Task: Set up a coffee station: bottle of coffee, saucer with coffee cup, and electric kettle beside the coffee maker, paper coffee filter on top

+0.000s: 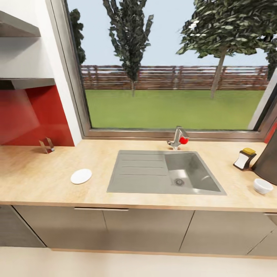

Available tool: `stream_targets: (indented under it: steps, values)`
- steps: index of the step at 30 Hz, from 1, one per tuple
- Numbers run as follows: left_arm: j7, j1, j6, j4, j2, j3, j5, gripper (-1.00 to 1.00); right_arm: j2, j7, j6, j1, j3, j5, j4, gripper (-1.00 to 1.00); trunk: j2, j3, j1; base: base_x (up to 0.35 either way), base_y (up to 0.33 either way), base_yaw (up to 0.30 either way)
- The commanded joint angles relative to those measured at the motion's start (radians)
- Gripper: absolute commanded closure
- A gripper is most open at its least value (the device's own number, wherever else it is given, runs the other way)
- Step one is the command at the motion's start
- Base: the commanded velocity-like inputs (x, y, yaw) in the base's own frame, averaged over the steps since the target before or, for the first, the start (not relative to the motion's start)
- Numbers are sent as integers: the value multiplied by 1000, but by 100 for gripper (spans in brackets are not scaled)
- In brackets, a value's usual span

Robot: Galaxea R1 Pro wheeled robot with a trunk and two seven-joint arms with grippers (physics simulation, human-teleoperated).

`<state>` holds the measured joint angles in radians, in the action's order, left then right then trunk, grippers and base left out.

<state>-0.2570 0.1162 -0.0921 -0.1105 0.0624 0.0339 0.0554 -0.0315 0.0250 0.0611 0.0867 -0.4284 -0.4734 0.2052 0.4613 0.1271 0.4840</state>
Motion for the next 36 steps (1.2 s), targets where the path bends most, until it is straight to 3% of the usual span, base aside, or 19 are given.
stream_targets:
  steps: [1,20,36]
  values:
    - [1,0,-3,-2,0,3,6,-100,-1,3,3,1,-7,-9,0,-100,2,2,0,0,309,0]
    - [2,0,-5,-2,-4,3,7,-100,-1,4,3,1,-10,-7,0,-100,2,1,0,0,310,0]
    - [1,1,-43,-1,-4,4,7,-100,-1,4,3,1,-11,-7,0,-100,2,-17,0,-22,310,-67]
